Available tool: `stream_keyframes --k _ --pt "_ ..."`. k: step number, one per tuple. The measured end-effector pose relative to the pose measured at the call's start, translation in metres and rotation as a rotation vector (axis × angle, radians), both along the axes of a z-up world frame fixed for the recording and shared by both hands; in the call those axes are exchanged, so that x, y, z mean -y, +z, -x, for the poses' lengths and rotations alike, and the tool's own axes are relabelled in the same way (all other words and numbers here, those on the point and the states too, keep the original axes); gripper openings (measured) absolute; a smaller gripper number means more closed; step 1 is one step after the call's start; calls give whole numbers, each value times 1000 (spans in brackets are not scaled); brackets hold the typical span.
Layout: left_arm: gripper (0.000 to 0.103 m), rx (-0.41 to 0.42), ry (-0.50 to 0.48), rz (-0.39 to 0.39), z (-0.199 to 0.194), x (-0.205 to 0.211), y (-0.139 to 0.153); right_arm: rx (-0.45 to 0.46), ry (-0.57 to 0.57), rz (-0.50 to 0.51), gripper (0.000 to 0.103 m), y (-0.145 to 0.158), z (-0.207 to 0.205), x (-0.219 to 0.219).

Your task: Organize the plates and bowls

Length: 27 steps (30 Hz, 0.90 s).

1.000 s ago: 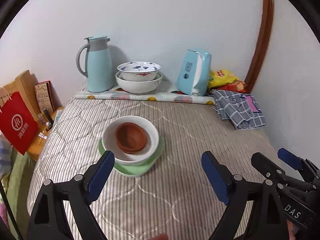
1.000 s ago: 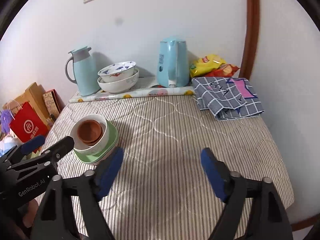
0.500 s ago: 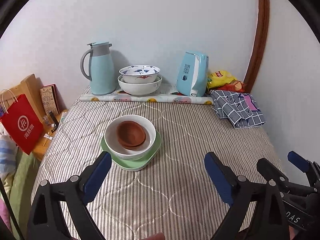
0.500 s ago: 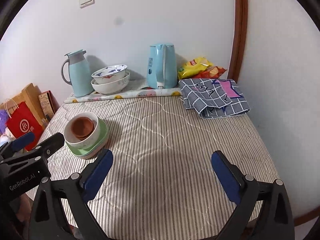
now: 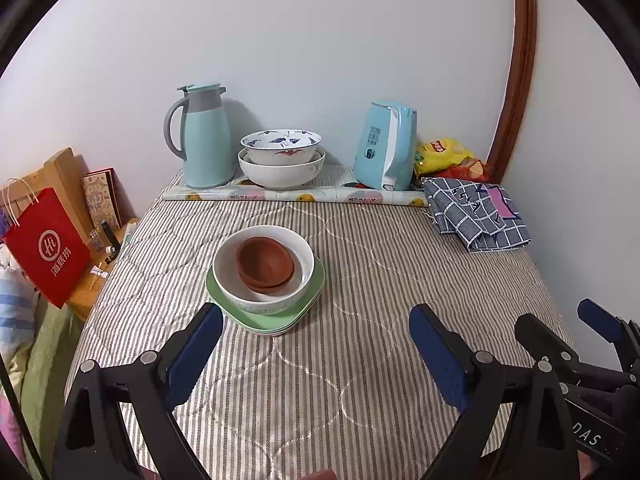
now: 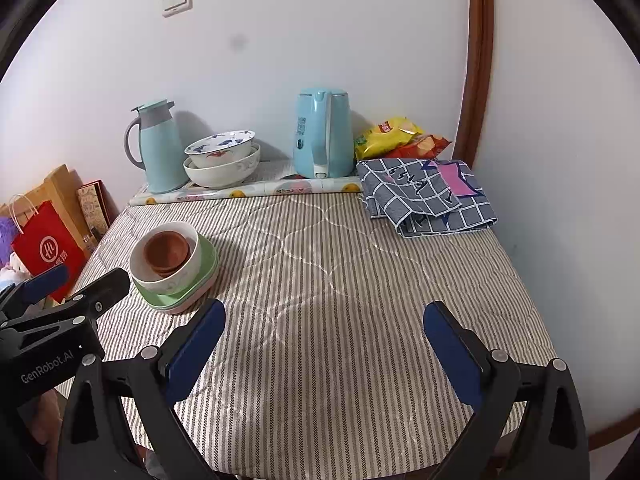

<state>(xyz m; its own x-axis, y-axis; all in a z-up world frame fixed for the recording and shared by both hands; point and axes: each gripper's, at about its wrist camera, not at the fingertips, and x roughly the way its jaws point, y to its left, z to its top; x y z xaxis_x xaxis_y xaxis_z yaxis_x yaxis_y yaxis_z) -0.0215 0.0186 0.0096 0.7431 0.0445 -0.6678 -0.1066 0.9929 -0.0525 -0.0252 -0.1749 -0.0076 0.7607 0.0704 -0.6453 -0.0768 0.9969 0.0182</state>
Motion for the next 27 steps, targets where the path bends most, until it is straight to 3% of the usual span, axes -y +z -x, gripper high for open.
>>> stream_keyframes --k 27 --pt "95 0 1 -1 5 -1 2 2 0 -5 98 2 3 -1"
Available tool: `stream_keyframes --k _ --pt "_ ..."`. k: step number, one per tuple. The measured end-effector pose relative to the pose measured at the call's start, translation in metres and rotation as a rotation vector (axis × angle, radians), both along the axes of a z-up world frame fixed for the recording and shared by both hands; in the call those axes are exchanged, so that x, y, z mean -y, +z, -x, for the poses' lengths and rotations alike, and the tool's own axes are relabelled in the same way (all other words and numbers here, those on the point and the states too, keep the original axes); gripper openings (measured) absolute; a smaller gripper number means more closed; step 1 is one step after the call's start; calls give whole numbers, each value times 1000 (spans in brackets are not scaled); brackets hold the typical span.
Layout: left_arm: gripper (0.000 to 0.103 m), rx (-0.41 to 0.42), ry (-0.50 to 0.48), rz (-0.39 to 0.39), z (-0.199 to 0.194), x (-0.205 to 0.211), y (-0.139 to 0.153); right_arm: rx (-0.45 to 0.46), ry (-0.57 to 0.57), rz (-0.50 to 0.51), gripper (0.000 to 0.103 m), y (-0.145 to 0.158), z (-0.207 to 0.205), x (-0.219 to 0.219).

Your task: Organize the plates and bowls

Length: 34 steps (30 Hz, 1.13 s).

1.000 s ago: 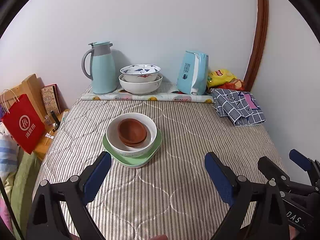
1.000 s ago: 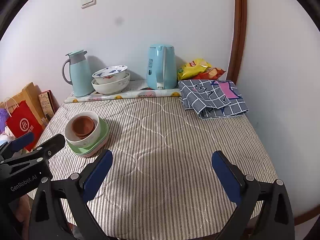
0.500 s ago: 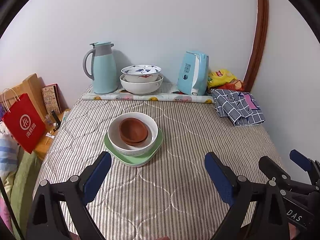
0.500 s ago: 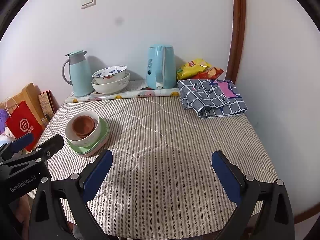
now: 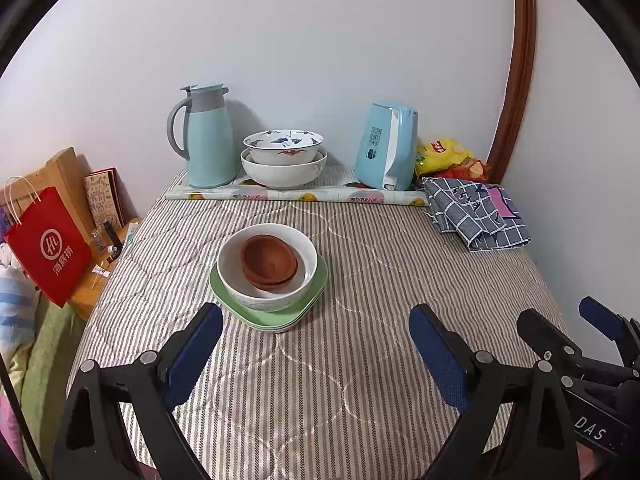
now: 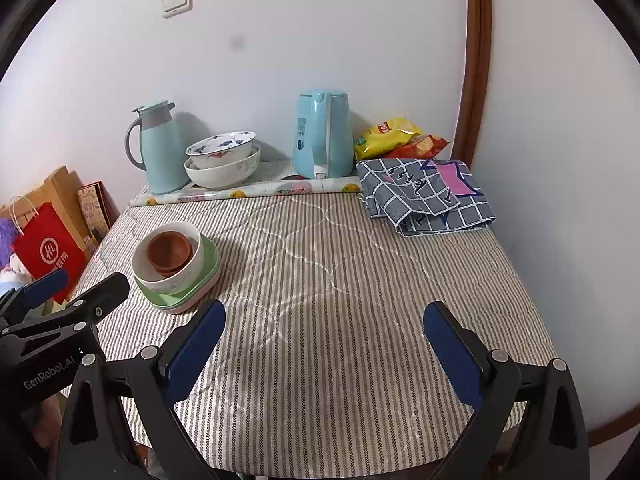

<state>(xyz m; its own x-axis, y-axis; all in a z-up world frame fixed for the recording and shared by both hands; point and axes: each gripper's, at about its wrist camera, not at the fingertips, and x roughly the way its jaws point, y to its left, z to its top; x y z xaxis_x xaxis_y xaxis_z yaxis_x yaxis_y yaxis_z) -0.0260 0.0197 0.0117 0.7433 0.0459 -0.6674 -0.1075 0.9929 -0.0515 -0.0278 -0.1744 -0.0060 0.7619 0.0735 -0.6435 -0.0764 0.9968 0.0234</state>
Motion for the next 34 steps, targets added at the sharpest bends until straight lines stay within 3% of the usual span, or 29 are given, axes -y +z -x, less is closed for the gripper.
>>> stream_keyframes --k 34 --pt "95 11 1 -4 -2 -4 0 4 -4 1 98 0 1 1"
